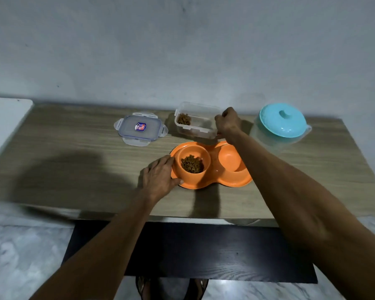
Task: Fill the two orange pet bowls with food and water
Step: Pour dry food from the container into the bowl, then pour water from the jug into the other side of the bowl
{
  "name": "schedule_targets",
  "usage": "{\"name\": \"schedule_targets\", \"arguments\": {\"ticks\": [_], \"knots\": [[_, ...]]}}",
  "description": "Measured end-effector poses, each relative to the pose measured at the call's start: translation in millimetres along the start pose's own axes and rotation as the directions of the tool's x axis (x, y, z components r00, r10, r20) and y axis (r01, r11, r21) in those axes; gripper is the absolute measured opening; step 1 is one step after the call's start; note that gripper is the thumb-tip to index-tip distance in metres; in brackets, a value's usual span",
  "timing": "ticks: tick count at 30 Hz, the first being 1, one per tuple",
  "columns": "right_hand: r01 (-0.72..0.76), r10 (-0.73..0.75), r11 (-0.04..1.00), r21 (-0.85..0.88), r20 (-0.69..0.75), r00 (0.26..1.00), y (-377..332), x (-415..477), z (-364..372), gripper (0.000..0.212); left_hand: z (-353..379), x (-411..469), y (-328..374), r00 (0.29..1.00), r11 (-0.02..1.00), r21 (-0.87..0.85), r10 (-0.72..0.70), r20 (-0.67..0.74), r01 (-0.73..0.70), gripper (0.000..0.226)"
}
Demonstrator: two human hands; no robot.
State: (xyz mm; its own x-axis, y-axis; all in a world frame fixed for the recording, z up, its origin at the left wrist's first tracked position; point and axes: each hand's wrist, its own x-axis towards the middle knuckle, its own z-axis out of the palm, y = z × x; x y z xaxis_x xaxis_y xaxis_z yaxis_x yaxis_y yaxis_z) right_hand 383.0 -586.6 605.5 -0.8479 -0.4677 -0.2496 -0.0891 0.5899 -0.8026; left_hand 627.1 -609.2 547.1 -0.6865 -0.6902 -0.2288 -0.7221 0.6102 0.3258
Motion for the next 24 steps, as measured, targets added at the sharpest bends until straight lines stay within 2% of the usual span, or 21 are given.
{"name": "schedule_targets", "arguments": {"ticks": [5, 9, 17, 22, 24], "knots": [[0.016, -0.014, 0.999, -0.043, 0.042, 0.999, 5, 23, 23, 0.011, 6, 3, -3, 1.0, 1.0, 0.004, -0.026, 0.001, 0.026, 0.09], [0.025, -0.021, 0.998, -0.059, 0.065, 0.998, 10, 29, 33, 0.019, 8, 4, -4, 0.999, 0.999, 0.008, -0.035, -0.015, 0.035, 0.092], [0.027, -0.025, 0.997, -0.071, 0.028, 0.999, 21, 24, 37, 0.021, 11, 2, -6, 1.0, 1.0, 0.03, -0.008, -0.022, 0.008, 0.09], [0.142, -0.148, 0.978, -0.153, -0.028, 0.989, 6, 0, 15, 0.032, 2, 0, -8, 0.995, 0.995, 0.021, 0.1, -0.021, -0.099, 0.093], [0.211, -0.227, 0.96, -0.183, -0.07, 0.971, -5, -12, 0, 0.032, -7, -1, -4, 0.985, 0.988, -0.001, 0.156, -0.067, -0.157, 0.092]]}}
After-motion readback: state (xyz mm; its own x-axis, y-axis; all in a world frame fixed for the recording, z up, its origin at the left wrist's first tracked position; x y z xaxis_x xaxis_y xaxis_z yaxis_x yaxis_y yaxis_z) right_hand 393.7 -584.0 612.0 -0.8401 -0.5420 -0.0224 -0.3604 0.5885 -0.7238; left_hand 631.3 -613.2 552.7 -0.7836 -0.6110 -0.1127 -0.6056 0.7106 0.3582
